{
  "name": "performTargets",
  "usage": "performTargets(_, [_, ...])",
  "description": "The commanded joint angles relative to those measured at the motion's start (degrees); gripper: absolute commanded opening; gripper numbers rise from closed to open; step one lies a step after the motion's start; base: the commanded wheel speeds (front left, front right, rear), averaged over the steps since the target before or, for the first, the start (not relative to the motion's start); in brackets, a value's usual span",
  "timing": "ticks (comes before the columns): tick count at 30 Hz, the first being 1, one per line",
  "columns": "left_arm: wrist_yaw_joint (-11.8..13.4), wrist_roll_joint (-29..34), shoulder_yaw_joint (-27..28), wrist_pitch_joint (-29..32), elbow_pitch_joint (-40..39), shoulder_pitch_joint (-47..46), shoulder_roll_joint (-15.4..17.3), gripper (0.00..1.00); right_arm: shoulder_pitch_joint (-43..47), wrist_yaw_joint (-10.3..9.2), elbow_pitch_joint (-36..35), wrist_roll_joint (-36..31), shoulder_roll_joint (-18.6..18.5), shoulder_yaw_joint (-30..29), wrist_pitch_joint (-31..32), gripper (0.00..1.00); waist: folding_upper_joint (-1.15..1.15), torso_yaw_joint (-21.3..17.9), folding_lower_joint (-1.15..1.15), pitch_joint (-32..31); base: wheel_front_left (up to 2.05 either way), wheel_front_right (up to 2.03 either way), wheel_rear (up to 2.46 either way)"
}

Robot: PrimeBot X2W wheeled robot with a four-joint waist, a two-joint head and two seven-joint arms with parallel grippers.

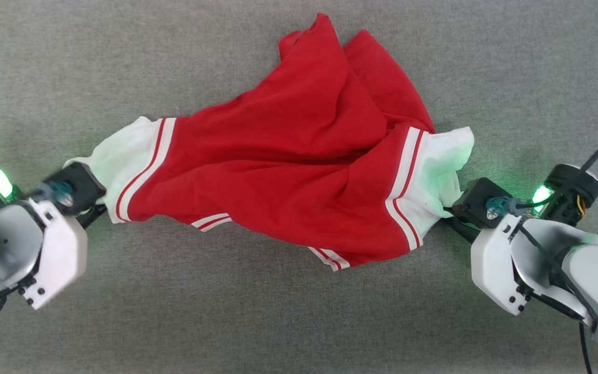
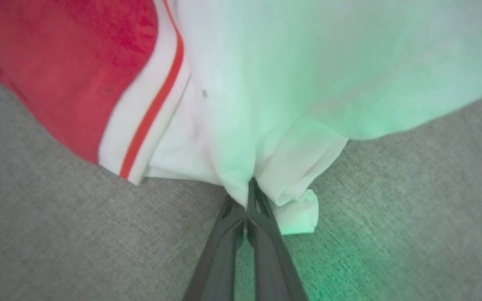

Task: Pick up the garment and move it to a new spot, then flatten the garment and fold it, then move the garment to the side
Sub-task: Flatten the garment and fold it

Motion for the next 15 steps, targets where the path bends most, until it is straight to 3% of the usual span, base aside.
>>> performTargets(1, [0.2, -2.1, 0.1, -1.5, 0.6, -0.6, 0.0, 0.00, 2.8, -0.37, 3.5, -1.0, -0.4, 0.4, 0.5, 0.00, 0.00, 0.1, 0.00, -0.8, 0.00, 0.00, 0.00])
performTargets(9, [0.2, -13.9, 1.3, -13.1, 2.8, -0.9, -1.0, 0.00, 5.6, -0.26, -0.9, -3.0, -0.3, -12.1, -6.1, 0.00, 0.00, 0.1, 0.00, -4.9, 0.00, 0.00, 0.00])
performTargets(15, [0.2, -20.0, 2.9, -19.9, 2.2, -0.2, -1.2, 0.00, 9.4, -0.27, -7.1, -3.6, -0.5, -22.6, -5.5, 0.00, 0.00, 0.1, 0.00, -6.6, 0.00, 0.00, 0.00])
